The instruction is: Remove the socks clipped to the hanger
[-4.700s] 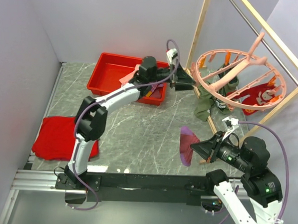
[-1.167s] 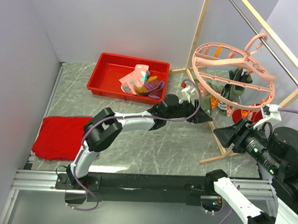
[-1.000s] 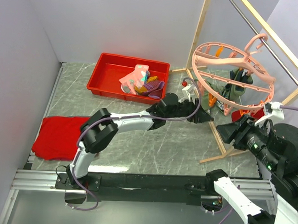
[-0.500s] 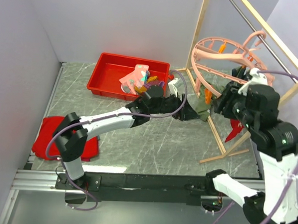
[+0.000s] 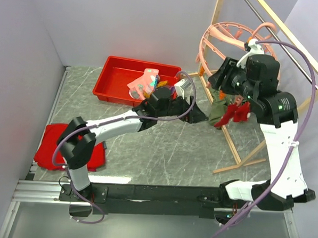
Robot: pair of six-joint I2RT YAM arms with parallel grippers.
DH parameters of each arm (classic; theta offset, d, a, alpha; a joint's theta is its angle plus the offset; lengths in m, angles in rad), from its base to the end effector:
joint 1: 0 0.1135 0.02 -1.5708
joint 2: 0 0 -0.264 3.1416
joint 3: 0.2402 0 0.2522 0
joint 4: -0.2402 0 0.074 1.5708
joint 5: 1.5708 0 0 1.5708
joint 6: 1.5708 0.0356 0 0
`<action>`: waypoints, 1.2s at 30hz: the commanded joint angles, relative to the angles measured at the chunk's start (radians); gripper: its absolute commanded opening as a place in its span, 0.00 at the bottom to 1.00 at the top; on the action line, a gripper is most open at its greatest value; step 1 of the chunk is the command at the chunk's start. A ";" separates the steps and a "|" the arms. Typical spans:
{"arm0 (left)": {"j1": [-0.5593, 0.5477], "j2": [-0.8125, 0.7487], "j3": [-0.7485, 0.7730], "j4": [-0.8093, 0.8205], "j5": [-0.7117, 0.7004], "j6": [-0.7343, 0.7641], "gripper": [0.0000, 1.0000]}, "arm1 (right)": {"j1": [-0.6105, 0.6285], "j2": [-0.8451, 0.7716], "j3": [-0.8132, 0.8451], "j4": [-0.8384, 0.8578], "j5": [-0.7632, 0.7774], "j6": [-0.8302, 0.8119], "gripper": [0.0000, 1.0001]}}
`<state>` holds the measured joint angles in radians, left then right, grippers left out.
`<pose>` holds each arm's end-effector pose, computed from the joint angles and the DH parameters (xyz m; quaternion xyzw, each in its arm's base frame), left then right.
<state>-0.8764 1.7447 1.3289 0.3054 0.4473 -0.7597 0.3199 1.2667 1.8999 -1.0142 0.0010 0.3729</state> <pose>0.2566 -0.3322 0.3178 0.1901 0.7166 -0.5876 0.3240 0.1943 0.0643 0.5179 0.0222 0.8279 0.1899 0.5273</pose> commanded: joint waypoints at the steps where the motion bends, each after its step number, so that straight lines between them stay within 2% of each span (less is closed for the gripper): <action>1: -0.007 0.064 0.026 0.192 -0.027 0.031 0.90 | -0.002 0.043 0.093 0.045 -0.018 0.044 0.59; 4: -0.007 0.098 0.007 0.273 -0.074 0.039 0.98 | -0.002 0.069 0.126 0.031 -0.027 0.060 0.59; 7: -0.010 0.110 -0.002 0.300 -0.156 0.134 0.96 | -0.002 0.091 0.157 0.005 -0.042 0.067 0.59; 9: -0.012 0.116 0.021 0.290 -0.154 0.247 0.96 | -0.001 0.099 0.168 -0.004 -0.050 0.073 0.59; 11: -0.012 0.122 0.020 0.305 -0.138 0.296 0.96 | -0.001 0.103 0.179 -0.014 -0.056 0.072 0.59; 12: -0.013 0.124 0.007 0.326 -0.086 0.303 0.97 | -0.002 0.105 0.182 -0.017 -0.059 0.070 0.59; 15: -0.016 0.134 -0.039 0.467 0.040 0.255 0.99 | -0.002 0.112 0.209 -0.035 -0.062 0.070 0.59; 16: -0.018 0.144 -0.046 0.503 0.063 0.205 0.99 | -0.001 0.117 0.223 -0.044 -0.065 0.072 0.59; 19: -0.038 0.141 -0.092 0.610 0.088 0.175 0.99 | -0.002 0.123 0.243 -0.058 -0.065 0.067 0.59; 22: -0.071 0.157 -0.073 0.572 0.091 0.226 0.98 | -0.002 0.126 0.237 -0.058 -0.065 0.063 0.59; 27: -0.120 0.179 -0.068 0.624 0.025 0.203 0.96 | -0.001 0.149 0.254 -0.080 -0.068 0.052 0.60; 31: -0.164 0.213 -0.013 0.549 -0.047 0.250 0.96 | -0.004 0.158 0.266 -0.081 -0.075 0.049 0.60; 36: -0.171 0.219 -0.022 0.564 -0.111 0.200 0.98 | -0.004 0.175 0.275 -0.101 -0.079 0.050 0.60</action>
<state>-1.0439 1.9656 1.2797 0.8326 0.4019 -0.5438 0.3199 1.4307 2.1281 -1.1030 -0.0704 0.4362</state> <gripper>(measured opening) 0.972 0.600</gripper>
